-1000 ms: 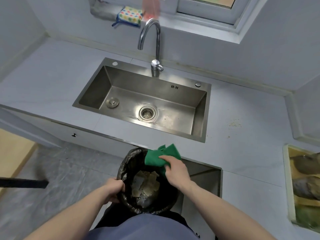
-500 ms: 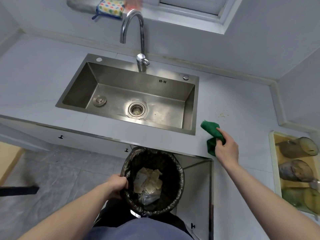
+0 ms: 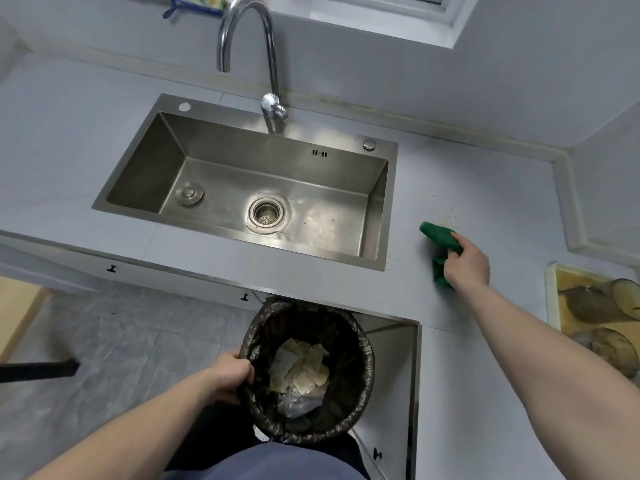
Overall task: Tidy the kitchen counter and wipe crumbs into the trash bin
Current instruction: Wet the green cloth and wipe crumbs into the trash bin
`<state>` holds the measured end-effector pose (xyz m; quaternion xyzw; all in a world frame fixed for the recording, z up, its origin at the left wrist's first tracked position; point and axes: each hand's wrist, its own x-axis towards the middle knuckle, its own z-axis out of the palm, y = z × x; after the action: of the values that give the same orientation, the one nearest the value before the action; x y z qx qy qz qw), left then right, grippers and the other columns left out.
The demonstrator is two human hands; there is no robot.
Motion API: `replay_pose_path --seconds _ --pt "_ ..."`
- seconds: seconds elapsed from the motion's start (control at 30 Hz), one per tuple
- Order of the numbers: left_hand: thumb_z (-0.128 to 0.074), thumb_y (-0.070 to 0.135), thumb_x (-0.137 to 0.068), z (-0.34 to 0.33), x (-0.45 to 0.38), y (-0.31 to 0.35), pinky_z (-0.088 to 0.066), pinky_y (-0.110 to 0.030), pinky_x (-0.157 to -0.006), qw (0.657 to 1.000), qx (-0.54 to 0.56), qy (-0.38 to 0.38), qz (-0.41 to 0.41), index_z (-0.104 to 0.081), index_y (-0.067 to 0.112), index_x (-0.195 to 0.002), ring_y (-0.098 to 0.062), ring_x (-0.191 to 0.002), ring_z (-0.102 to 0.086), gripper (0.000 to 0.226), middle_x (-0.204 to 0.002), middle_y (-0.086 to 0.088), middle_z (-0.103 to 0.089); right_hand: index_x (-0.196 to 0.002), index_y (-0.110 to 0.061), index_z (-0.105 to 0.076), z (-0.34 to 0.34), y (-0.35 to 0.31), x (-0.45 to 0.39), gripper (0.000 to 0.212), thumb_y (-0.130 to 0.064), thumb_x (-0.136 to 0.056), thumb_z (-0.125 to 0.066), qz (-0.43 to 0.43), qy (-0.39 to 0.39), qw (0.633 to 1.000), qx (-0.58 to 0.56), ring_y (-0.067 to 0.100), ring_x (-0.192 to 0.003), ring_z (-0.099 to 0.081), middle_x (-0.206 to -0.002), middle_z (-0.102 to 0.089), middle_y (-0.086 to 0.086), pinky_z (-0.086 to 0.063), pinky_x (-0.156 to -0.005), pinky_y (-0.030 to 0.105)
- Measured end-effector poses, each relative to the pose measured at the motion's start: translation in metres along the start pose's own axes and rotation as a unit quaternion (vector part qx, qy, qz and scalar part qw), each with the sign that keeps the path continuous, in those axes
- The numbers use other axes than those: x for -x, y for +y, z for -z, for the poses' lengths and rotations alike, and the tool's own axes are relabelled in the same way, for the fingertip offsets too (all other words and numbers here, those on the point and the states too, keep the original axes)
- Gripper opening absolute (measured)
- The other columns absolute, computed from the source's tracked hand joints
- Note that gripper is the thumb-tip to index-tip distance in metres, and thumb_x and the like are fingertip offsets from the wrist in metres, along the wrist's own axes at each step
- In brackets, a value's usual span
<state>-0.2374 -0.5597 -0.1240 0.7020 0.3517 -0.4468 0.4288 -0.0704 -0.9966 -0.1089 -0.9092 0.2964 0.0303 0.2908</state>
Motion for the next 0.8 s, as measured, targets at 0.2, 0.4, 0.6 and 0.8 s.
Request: replay_pose_path --seconds 0.2,0.4,0.6,0.8 --pt "-0.050 -0.009 -0.082 -0.006 -0.007 0.002 -0.063 -0.048 -0.076 1.000 -0.005 0.014 0.016 -0.064 0.002 -0.107 -0.038 -0.093 -0.068 0.030 -0.101 -0.022 -0.066 -0.161 -0.023 -0.025 -0.042 -0.002 -0.008 0.066 -0.016 -0.100 -0.050 0.043 -0.182 0.974 0.128 0.035 -0.156 -0.007 -0.170 -0.009 0.005 -0.013 -0.126 0.044" --pt "-0.051 -0.007 -0.083 -0.011 -0.005 0.002 -0.064 -0.045 -0.074 1.000 -0.003 0.002 0.027 -0.062 0.010 -0.103 -0.035 -0.093 -0.069 0.028 -0.100 -0.017 -0.067 -0.156 -0.025 -0.039 -0.049 0.008 0.035 0.066 -0.007 -0.095 -0.054 0.149 -0.195 0.962 0.117 0.029 -0.156 -0.013 -0.169 -0.019 0.000 -0.009 -0.127 0.040" --pt "-0.050 -0.003 -0.086 -0.015 -0.003 0.009 -0.062 -0.036 -0.064 0.999 -0.041 -0.014 0.022 -0.060 0.007 -0.085 -0.029 -0.075 -0.066 0.015 -0.082 -0.013 -0.065 -0.139 -0.040 -0.057 -0.058 0.006 0.118 0.059 -0.005 -0.091 -0.054 0.193 -0.237 0.947 0.096 0.008 -0.153 -0.022 -0.159 -0.035 -0.023 -0.022 -0.123 0.041" --pt "-0.051 -0.005 -0.082 -0.020 -0.002 0.010 -0.050 -0.029 -0.058 0.997 -0.074 -0.023 0.014 -0.059 0.007 -0.080 -0.028 -0.071 -0.059 0.015 -0.074 -0.013 -0.060 -0.128 -0.048 -0.061 -0.076 0.000 0.188 0.052 -0.013 -0.090 -0.054 0.224 -0.310 0.923 0.043 0.007 -0.138 -0.047 -0.142 -0.056 -0.025 -0.033 -0.119 0.029"
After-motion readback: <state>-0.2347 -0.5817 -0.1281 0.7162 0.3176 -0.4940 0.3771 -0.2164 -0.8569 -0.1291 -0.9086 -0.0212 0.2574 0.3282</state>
